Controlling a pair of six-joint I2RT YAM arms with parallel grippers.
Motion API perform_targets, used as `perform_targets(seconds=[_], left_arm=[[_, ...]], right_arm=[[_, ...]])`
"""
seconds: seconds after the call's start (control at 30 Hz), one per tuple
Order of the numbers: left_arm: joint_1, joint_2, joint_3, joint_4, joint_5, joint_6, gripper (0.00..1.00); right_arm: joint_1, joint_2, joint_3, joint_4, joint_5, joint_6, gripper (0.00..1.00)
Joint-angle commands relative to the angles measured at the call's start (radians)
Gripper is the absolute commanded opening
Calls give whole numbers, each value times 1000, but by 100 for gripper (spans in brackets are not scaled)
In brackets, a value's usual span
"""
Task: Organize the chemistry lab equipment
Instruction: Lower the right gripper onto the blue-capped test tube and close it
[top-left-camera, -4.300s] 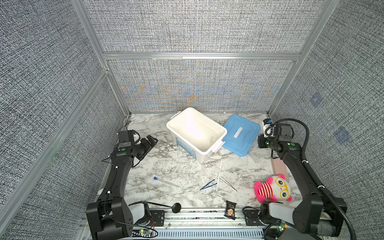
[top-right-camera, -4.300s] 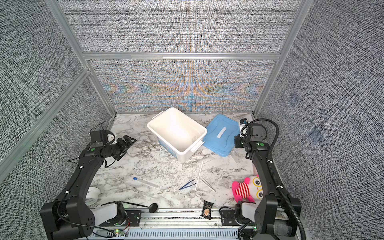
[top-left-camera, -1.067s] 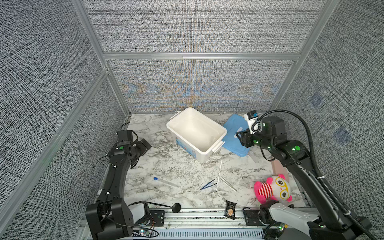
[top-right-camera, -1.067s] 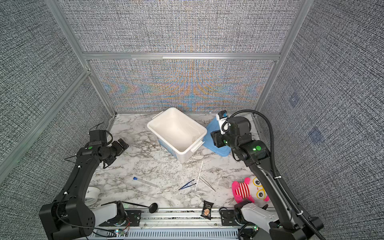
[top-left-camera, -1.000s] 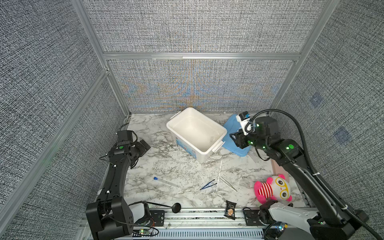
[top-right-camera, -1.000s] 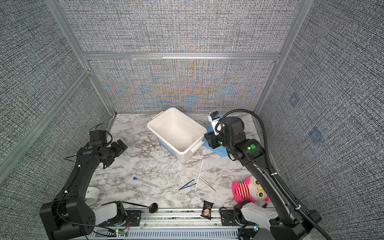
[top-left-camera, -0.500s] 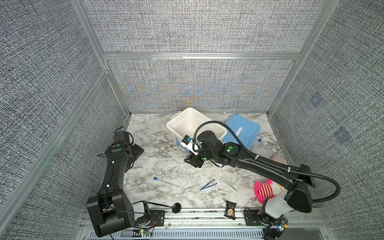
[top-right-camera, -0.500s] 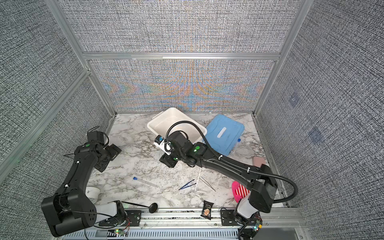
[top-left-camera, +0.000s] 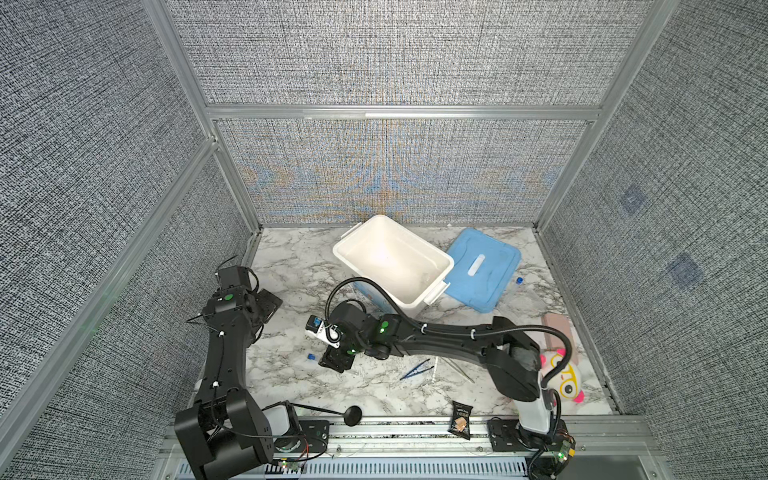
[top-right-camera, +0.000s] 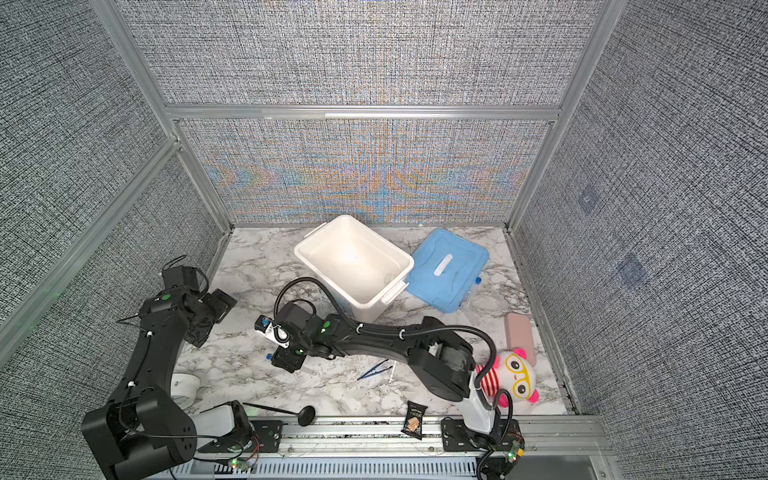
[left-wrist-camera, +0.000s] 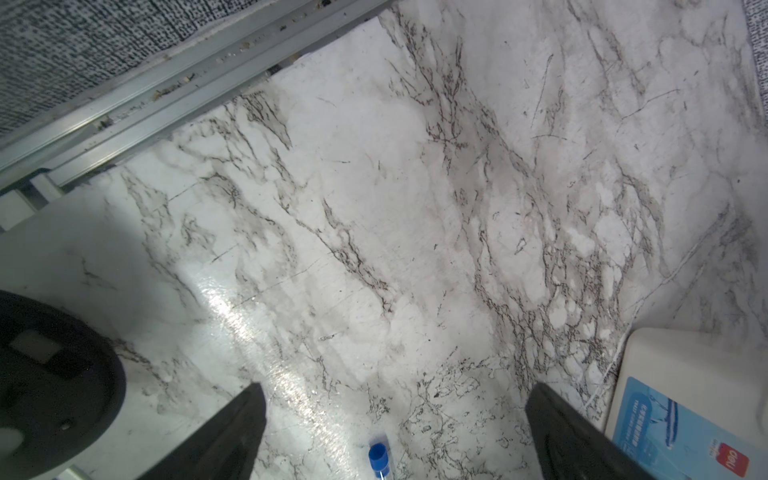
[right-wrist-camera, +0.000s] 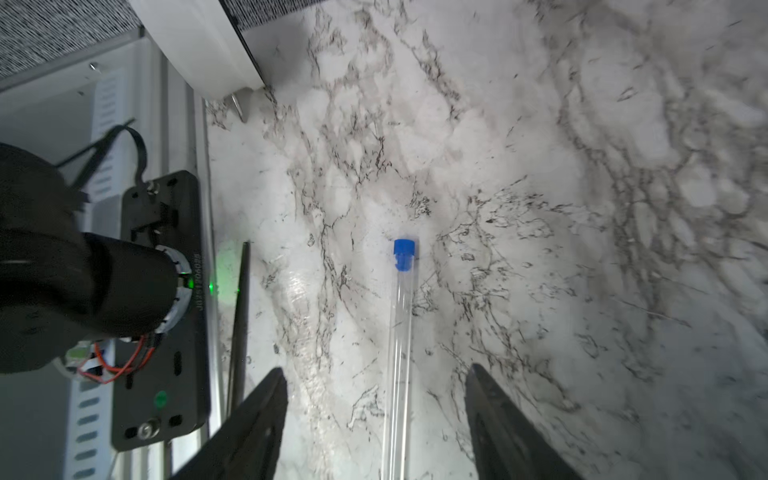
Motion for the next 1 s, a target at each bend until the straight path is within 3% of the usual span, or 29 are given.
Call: perform_targets(seconds=[0.0, 0.13, 0.47, 0.8, 0.97], left_arm=[[15, 4, 5, 1, 6, -5, 99], [38, 3, 3, 11, 47, -13, 99], [54, -1, -12, 19, 59, -24, 99], [58, 9, -4, 13, 77, -24, 99], [58, 21, 4, 3, 73, -24, 99]], right_arm=[[1, 85, 77, 12, -29, -41, 67], [1, 183, 174, -3, -5, -47, 65], [3, 351, 364, -110, -46, -66, 48], [10, 397, 403, -154, 10, -50, 36], [11, 411, 426, -194, 21, -28, 25]])
